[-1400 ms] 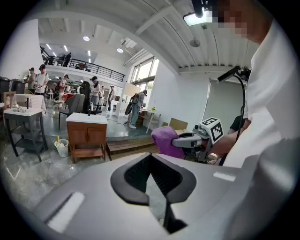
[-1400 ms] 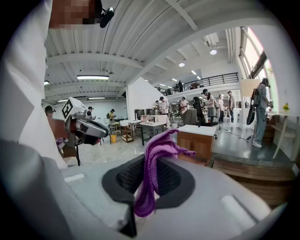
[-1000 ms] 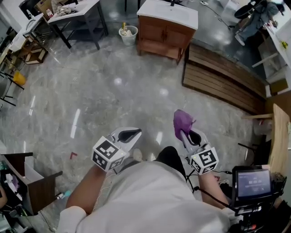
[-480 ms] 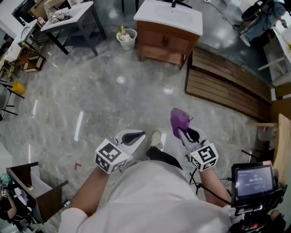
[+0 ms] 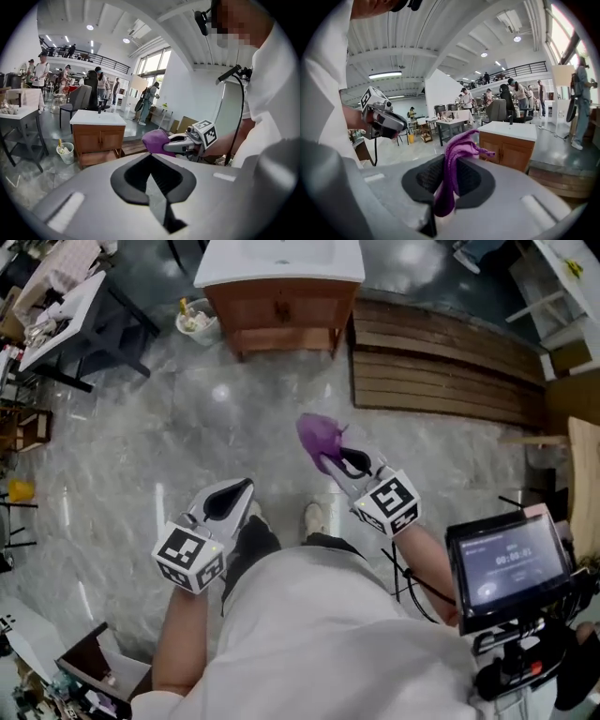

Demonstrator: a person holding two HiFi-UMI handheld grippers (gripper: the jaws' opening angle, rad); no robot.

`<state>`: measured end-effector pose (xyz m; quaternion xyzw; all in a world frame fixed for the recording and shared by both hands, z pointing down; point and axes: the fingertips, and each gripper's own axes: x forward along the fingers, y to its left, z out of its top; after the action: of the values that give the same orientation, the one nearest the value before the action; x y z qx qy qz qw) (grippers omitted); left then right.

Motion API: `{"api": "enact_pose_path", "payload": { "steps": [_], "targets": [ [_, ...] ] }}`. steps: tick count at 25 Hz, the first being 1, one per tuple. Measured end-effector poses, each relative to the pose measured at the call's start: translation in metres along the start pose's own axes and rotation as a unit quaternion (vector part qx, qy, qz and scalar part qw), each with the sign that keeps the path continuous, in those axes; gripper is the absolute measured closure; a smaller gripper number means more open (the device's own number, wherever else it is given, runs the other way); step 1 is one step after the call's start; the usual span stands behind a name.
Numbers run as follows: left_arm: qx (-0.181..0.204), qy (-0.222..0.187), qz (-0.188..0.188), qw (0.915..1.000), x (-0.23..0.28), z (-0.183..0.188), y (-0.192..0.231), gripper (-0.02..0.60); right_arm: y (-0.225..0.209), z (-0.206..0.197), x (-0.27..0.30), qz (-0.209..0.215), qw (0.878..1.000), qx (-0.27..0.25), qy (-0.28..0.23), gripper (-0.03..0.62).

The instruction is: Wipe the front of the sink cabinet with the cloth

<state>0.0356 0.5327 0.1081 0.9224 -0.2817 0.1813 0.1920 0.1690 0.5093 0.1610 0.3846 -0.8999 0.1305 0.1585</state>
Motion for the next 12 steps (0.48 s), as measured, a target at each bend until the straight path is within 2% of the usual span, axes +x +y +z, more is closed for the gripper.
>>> {"api": "enact_pose_path", "payload": {
  "steps": [4, 12],
  "targets": [
    [0.008, 0.007, -0.012, 0.9999, 0.032, 0.006, 0.058, 0.575, -0.042, 0.003, 0.049, -0.02, 1.0, 0.003, 0.004, 0.539],
    [0.038, 0.023, -0.112, 0.9928, 0.077, 0.045, 0.186, 0.575, -0.095, 0.042, 0.139, -0.134, 0.99, 0.042, 0.009, 0.539]
  ]
}}
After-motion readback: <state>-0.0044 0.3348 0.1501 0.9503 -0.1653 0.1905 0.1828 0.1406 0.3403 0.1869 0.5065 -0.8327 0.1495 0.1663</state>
